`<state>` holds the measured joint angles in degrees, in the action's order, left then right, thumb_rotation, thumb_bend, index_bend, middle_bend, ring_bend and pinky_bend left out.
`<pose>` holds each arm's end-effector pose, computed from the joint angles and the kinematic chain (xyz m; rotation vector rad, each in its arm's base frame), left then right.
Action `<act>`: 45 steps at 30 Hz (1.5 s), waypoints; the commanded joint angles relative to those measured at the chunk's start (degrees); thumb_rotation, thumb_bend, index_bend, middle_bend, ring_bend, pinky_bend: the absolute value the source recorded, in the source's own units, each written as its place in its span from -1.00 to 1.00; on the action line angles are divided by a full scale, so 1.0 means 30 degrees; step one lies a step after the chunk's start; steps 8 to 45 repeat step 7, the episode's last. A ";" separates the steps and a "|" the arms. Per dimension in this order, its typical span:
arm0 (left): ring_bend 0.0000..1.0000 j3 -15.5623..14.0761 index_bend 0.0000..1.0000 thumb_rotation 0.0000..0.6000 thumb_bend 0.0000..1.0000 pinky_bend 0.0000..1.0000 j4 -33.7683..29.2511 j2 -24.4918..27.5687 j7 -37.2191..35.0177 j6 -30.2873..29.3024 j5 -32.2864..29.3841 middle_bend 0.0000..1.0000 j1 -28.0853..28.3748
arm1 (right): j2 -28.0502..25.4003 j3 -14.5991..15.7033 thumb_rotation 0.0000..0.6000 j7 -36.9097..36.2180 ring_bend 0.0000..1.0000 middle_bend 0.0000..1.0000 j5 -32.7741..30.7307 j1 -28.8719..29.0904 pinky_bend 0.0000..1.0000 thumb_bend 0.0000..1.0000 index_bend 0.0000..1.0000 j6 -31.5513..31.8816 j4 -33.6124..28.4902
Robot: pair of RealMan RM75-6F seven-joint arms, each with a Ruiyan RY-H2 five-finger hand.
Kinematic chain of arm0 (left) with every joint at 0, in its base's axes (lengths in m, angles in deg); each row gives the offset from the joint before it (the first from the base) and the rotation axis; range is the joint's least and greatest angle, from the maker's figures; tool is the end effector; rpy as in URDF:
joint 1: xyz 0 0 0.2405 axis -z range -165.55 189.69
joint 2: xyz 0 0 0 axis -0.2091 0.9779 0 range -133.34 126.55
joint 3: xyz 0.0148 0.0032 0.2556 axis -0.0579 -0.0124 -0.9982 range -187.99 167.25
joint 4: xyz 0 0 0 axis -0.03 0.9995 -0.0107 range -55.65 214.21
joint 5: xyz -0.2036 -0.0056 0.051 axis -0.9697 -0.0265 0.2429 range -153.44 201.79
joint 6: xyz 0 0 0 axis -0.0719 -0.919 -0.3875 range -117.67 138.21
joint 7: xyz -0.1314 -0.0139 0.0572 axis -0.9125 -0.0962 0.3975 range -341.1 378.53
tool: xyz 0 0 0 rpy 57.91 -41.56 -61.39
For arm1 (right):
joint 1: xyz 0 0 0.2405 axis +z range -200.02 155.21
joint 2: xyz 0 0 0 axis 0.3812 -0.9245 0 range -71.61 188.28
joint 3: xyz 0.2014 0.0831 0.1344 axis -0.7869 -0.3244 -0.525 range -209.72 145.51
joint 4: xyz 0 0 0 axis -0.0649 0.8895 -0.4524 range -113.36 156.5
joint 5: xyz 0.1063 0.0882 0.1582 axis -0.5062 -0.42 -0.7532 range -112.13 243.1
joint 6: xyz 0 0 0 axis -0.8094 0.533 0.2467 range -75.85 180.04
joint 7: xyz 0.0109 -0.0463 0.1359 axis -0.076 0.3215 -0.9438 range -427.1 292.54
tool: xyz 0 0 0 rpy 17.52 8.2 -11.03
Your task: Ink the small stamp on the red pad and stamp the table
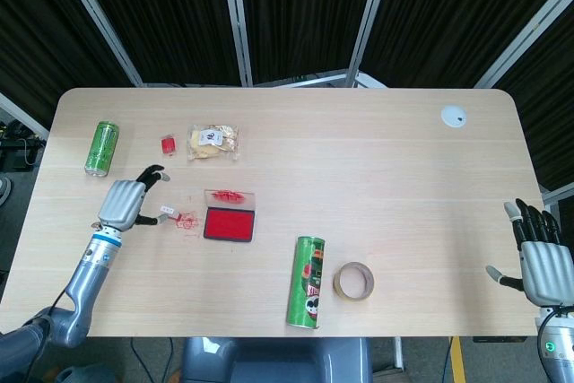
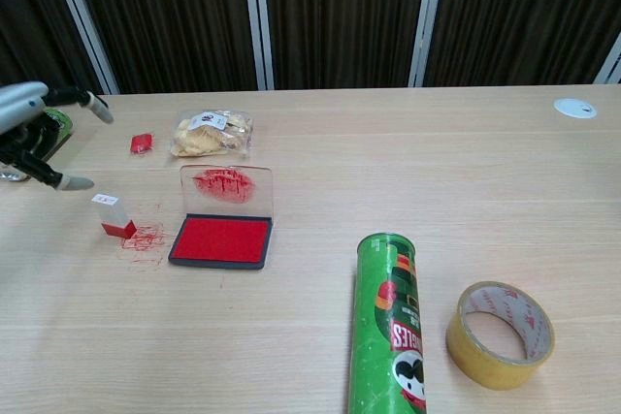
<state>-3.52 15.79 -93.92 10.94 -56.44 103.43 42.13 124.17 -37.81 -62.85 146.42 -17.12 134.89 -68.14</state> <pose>-0.2640 0.3332 0.0261 -1.5938 -0.9746 -1.0531 -0.3258 -0.1938 0.1608 1.3325 -0.8635 0.8102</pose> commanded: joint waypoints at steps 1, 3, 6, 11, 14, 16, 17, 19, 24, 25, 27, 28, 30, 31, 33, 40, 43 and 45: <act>-0.58 0.0205 -0.86 1.00 -1.00 -0.67 -0.3080 0.2382 0.1702 -0.2458 0.0571 -1.00 -0.1260 | -0.0150 0.0022 1.00 -0.0033 -1.00 -1.00 0.0223 -0.0091 -1.00 -1.00 -1.00 0.0274 -0.0175; -0.84 0.0062 -0.98 1.00 -1.00 -0.91 -0.4807 0.3547 0.2915 -0.3429 0.0559 -1.00 -0.1993 | -0.0249 0.0030 1.00 0.0077 -1.00 -1.00 0.0369 -0.0152 -1.00 -1.00 -1.00 0.0485 -0.0301; -0.97 -0.0334 -1.00 1.00 -1.00 -1.00 -0.7012 0.4982 0.4598 -0.4474 0.0346 -1.00 -0.3069 | -0.0378 0.0068 1.00 0.0099 -1.00 -1.00 0.0521 -0.0202 -1.00 -1.00 -1.00 0.0618 -0.0503; -0.98 -0.0450 -1.00 1.00 -1.00 -1.00 -0.7551 0.5316 0.5071 -0.4748 0.0245 -1.00 -0.3370 | -0.0429 0.0070 1.00 0.0085 -1.00 -1.00 0.0560 -0.0209 -1.00 -1.00 -1.00 0.0647 -0.0567; -0.98 -0.0450 -1.00 1.00 -1.00 -1.00 -0.7551 0.5316 0.5071 -0.4748 0.0245 -1.00 -0.3370 | -0.0429 0.0070 1.00 0.0085 -1.00 -1.00 0.0560 -0.0209 -1.00 -1.00 -1.00 0.0647 -0.0567; -0.98 -0.0450 -1.00 1.00 -1.00 -1.00 -0.7551 0.5316 0.5071 -0.4748 0.0245 -1.00 -0.3370 | -0.0429 0.0070 1.00 0.0085 -1.00 -1.00 0.0560 -0.0209 -1.00 -1.00 -1.00 0.0647 -0.0567; -0.98 -0.0450 -1.00 1.00 -1.00 -1.00 -0.7551 0.5316 0.5071 -0.4748 0.0245 -1.00 -0.3370 | -0.0429 0.0070 1.00 0.0085 -1.00 -1.00 0.0560 -0.0209 -1.00 -1.00 -1.00 0.0647 -0.0567; -0.98 -0.0450 -1.00 1.00 -1.00 -1.00 -0.7551 0.5316 0.5071 -0.4748 0.0245 -1.00 -0.3370 | -0.0429 0.0070 1.00 0.0085 -1.00 -1.00 0.0560 -0.0209 -1.00 -1.00 -1.00 0.0647 -0.0567; -0.98 -0.0450 -1.00 1.00 -1.00 -1.00 -0.7551 0.5316 0.5071 -0.4748 0.0245 -1.00 -0.3370 | -0.0429 0.0070 1.00 0.0085 -1.00 -1.00 0.0560 -0.0209 -1.00 -1.00 -1.00 0.0647 -0.0567; -0.98 -0.0450 -1.00 1.00 -1.00 -1.00 -0.7551 0.5316 0.5071 -0.4748 0.0245 -1.00 -0.3370 | -0.0429 0.0070 1.00 0.0085 -1.00 -1.00 0.0560 -0.0209 -1.00 -1.00 -1.00 0.0647 -0.0567; -0.98 -0.0450 -1.00 1.00 -1.00 -1.00 -0.7551 0.5316 0.5071 -0.4748 0.0245 -1.00 -0.3370 | -0.0429 0.0070 1.00 0.0085 -1.00 -1.00 0.0560 -0.0209 -1.00 -1.00 -1.00 0.0647 -0.0567; -0.98 -0.0450 -1.00 1.00 -1.00 -1.00 -0.7551 0.5316 0.5071 -0.4748 0.0245 -1.00 -0.3370 | -0.0429 0.0070 1.00 0.0085 -1.00 -1.00 0.0560 -0.0209 -1.00 -1.00 -1.00 0.0647 -0.0567; -0.98 -0.0450 -1.00 1.00 -1.00 -1.00 -0.7551 0.5316 0.5071 -0.4748 0.0245 -1.00 -0.3370 | -0.0429 0.0070 1.00 0.0085 -1.00 -1.00 0.0560 -0.0209 -1.00 -1.00 -1.00 0.0647 -0.0567; -0.98 -0.0450 -1.00 1.00 -1.00 -1.00 -0.7551 0.5316 0.5071 -0.4748 0.0245 -1.00 -0.3370 | -0.0429 0.0070 1.00 0.0085 -1.00 -1.00 0.0560 -0.0209 -1.00 -1.00 -1.00 0.0647 -0.0567; -0.98 -0.0450 -1.00 1.00 -1.00 -1.00 -0.7551 0.5316 0.5071 -0.4748 0.0245 -1.00 -0.3370 | -0.0429 0.0070 1.00 0.0085 -1.00 -1.00 0.0560 -0.0209 -1.00 -1.00 -1.00 0.0647 -0.0567; -0.98 -0.0450 -1.00 1.00 -1.00 -1.00 -0.7551 0.5316 0.5071 -0.4748 0.0245 -1.00 -0.3370 | -0.0429 0.0070 1.00 0.0085 -1.00 -1.00 0.0560 -0.0209 -1.00 -1.00 -1.00 0.0647 -0.0567; -0.98 -0.0450 -1.00 1.00 -1.00 -1.00 -0.7551 0.5316 0.5071 -0.4748 0.0245 -1.00 -0.3370 | -0.0429 0.0070 1.00 0.0085 -1.00 -1.00 0.0560 -0.0209 -1.00 -1.00 -1.00 0.0647 -0.0567; -0.98 -0.0450 -1.00 1.00 -1.00 -1.00 -0.7551 0.5316 0.5071 -0.4748 0.0245 -1.00 -0.3370 | -0.0429 0.0070 1.00 0.0085 -1.00 -1.00 0.0560 -0.0209 -1.00 -1.00 -1.00 0.0647 -0.0567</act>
